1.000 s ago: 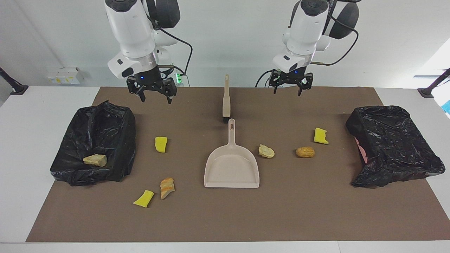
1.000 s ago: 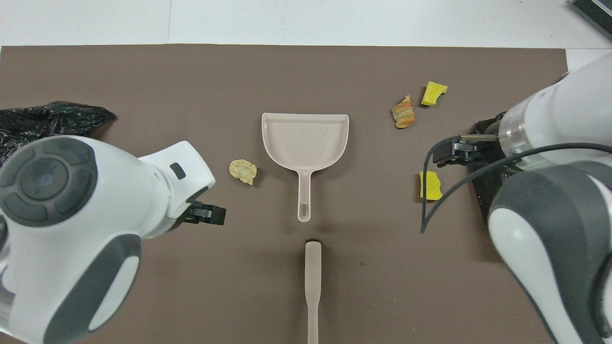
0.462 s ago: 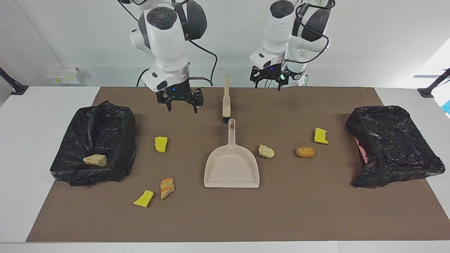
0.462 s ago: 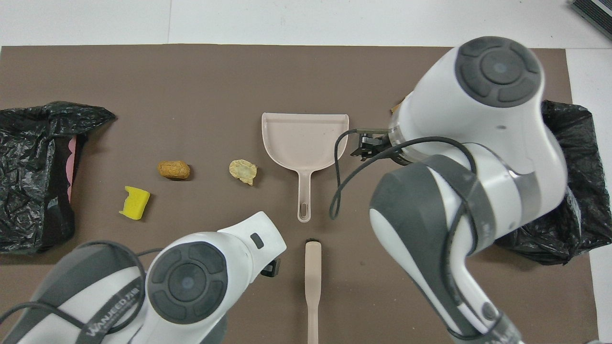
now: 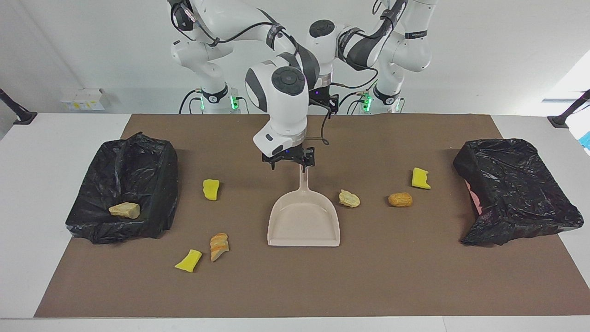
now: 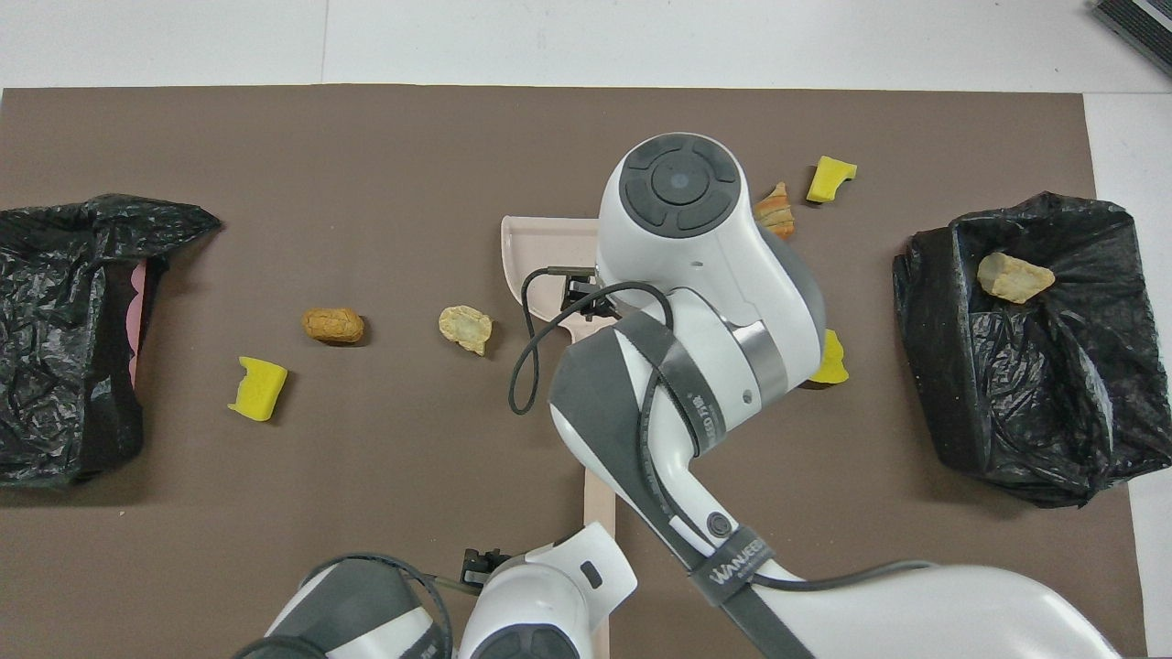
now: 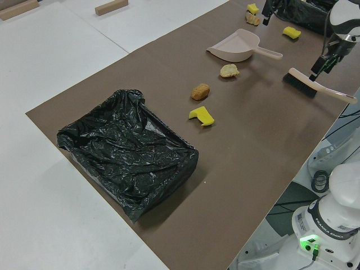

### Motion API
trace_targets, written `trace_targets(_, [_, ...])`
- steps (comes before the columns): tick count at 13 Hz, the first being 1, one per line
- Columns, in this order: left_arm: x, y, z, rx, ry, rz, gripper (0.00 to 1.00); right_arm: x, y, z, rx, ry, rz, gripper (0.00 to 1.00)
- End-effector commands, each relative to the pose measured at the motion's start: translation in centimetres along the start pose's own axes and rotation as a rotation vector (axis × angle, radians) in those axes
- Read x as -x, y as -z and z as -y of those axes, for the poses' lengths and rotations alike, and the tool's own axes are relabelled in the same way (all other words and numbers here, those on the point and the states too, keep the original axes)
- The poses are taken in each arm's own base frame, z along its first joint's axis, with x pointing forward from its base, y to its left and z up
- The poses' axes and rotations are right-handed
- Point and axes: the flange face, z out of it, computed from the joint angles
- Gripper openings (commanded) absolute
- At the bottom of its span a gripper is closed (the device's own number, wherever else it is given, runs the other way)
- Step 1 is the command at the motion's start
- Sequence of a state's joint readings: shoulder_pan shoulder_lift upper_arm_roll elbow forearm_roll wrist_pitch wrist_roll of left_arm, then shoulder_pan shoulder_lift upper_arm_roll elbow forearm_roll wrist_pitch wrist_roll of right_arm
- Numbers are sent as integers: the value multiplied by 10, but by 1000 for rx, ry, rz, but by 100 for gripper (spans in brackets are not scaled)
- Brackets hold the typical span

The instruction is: Sweep and dump trash in bin

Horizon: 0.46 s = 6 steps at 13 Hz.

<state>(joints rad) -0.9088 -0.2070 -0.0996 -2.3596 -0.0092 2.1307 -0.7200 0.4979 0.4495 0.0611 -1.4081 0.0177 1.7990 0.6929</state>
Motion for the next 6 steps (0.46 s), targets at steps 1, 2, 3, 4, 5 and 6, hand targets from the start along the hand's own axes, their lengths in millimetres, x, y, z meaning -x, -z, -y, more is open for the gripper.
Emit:
trace_targets(1, [35, -21, -14, 21, -33, -13, 100, 4, -19, 26, -52, -17, 23, 93])
trace_targets(2, [44, -26, -21, 32, -15, -23, 100, 11, -30, 35, -53, -2, 19, 92])
trace_targets(3, [46, -32, -27, 38, 2, -27, 100, 16, -41, 38, -51, 3, 22, 92])
trace_targets(4, [53, -38, -36, 38, -7, -25, 100, 22, -56, 39, -35, 11, 36, 92])
trace_targets(5, [55, -44, -43, 43, -2, -26, 100, 29, -65, 35, -19, 25, 49, 90])
trace_targets(6, [53, -46, -46, 65, 7, -43, 100, 35, -69, 31, -8, 26, 60, 87])
